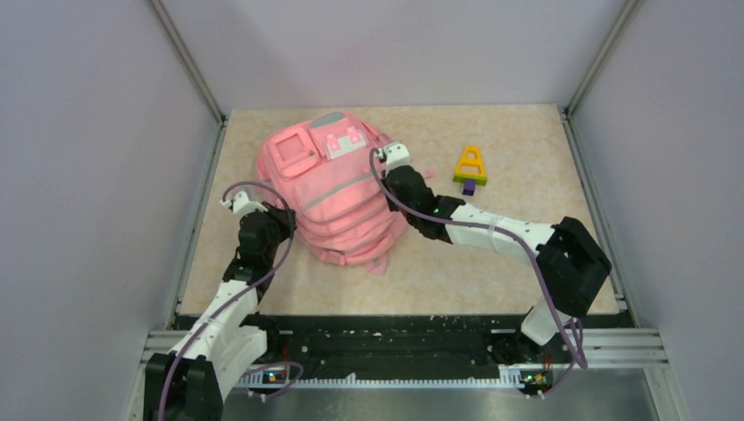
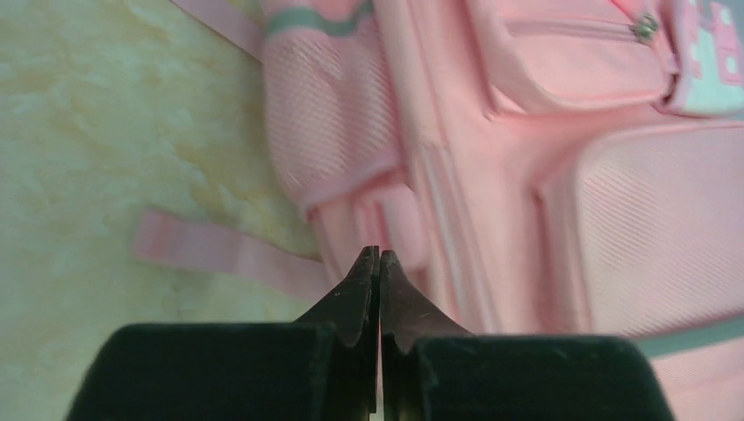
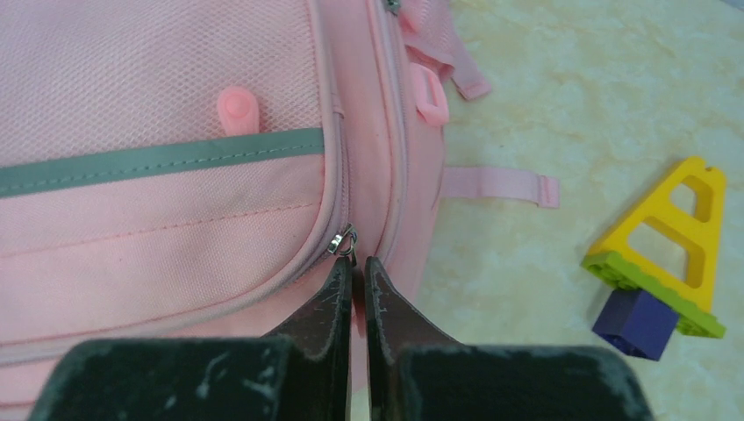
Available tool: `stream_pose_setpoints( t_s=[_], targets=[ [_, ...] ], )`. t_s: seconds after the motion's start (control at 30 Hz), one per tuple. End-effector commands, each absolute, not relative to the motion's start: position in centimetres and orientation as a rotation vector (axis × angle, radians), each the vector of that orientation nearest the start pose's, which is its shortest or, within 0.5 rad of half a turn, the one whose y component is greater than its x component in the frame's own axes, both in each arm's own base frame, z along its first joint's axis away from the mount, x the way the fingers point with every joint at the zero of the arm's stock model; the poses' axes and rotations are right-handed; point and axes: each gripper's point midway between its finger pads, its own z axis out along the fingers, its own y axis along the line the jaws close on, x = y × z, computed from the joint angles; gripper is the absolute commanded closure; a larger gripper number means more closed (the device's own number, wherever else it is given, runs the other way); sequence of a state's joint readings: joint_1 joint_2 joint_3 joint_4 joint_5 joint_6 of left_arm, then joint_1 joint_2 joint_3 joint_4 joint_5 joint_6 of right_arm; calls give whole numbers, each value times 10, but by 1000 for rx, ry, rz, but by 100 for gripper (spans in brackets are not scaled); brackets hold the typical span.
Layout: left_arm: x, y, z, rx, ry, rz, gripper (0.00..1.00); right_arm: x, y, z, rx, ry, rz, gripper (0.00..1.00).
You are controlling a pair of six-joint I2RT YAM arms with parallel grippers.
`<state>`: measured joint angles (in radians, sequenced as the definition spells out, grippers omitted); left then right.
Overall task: Pack the student bag
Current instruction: Zip the student bag at the center of the board.
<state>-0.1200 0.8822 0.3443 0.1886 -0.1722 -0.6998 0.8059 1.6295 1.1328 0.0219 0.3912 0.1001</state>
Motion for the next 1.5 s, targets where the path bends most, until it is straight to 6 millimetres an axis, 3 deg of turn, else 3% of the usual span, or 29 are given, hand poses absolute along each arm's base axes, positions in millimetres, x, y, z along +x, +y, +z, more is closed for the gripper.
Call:
stream_pose_setpoints(
  t_s=[0.0, 0.1, 0.27, 0.3, 0.5, 0.7, 0.87, 1.0, 1.07, 1.13, 1.23, 1.37, 1.47],
  targets=[
    [330, -17, 150, -638, 1749, -284, 100, 417, 269, 200, -540, 1850, 203, 100],
    [331, -30, 166, -504, 1777, -316, 96, 413, 289, 203, -719, 1813, 291, 100],
    [325, -71, 211, -167, 1758, -410, 33, 394, 309, 200, -830, 1786, 434, 100],
    [324, -81, 218, -93, 1749, -412, 29, 391, 311, 200, -832, 1785, 461, 100],
    [319, -161, 239, 288, 1697, -368, 23, 381, 315, 202, -814, 1790, 531, 100],
    [322, -237, 238, 585, 1602, -388, 18, 371, 318, 211, -816, 1774, 591, 100],
    [338, -263, 230, 662, 1555, -301, 17, 364, 316, 215, -814, 1771, 617, 100],
    [354, -263, 224, 681, 1514, -172, 15, 357, 314, 217, -810, 1769, 649, 100],
    [359, -265, 219, 704, 1500, -137, 17, 354, 313, 217, -806, 1768, 667, 100],
    [363, -269, 212, 722, 1490, -128, 26, 352, 313, 217, -808, 1764, 683, 100],
    [363, -275, 202, 753, 1484, -126, 57, 351, 313, 217, -814, 1765, 689, 100],
    [360, -263, 193, 748, 1502, -64, 100, 364, 302, 216, -764, 1794, 589, 100],
    [348, -244, 188, 711, 1502, -27, 100, 385, 287, 218, -690, 1824, 448, 100]
  ],
)
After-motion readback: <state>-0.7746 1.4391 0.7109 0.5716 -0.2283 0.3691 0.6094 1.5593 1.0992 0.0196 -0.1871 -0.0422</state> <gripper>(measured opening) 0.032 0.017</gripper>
